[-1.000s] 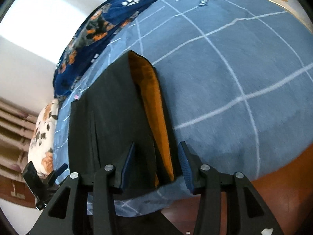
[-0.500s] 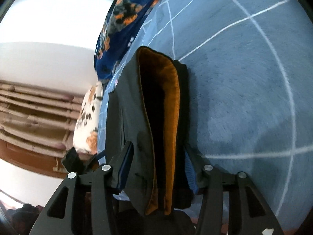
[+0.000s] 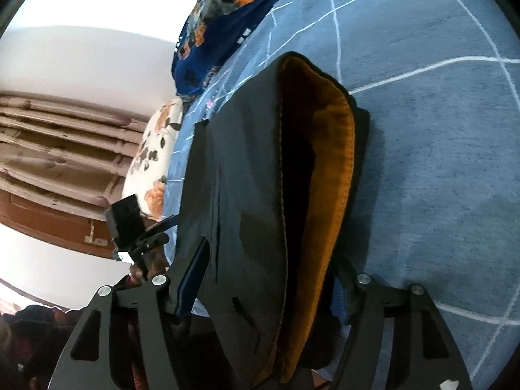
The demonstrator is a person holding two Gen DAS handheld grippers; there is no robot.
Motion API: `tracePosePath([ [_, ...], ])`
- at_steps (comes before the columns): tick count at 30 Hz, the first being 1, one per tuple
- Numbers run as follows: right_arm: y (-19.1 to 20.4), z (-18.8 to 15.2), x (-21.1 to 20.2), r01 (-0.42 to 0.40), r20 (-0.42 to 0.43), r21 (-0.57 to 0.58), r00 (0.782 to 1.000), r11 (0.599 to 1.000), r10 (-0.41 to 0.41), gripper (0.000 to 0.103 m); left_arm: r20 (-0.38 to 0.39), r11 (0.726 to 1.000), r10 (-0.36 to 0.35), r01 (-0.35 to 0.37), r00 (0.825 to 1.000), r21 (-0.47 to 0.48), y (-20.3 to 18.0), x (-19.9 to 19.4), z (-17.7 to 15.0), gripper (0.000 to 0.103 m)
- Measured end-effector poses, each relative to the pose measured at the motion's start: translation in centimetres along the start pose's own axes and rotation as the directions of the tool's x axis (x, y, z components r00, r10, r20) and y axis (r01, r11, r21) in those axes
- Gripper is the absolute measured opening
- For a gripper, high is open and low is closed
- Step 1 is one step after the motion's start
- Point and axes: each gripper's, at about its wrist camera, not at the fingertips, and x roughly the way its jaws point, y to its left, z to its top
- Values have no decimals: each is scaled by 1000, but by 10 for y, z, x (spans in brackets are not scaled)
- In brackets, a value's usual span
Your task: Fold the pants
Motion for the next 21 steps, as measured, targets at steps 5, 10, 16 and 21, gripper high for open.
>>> tracePosePath([
  [5, -6, 2, -2, -41, 7, 15, 999, 999, 41, 63, -87, 995, -102, 102, 991, -9, 4, 27, 18, 91],
  [10, -1, 5, 4, -8, 4, 9, 1000, 1000, 8, 63, -114, 984, -180, 178, 977, -28, 6, 42, 29, 91],
  [16, 12, 1, 15, 108, 15, -42, 994, 993, -107, 45, -72, 986, 96, -84, 993, 145, -20, 48, 28, 51],
  [21, 5, -4, 13, 124, 56, -17, 991, 992, -123, 36, -39, 969, 217, -210, 975, 132, -30, 45, 25, 39],
])
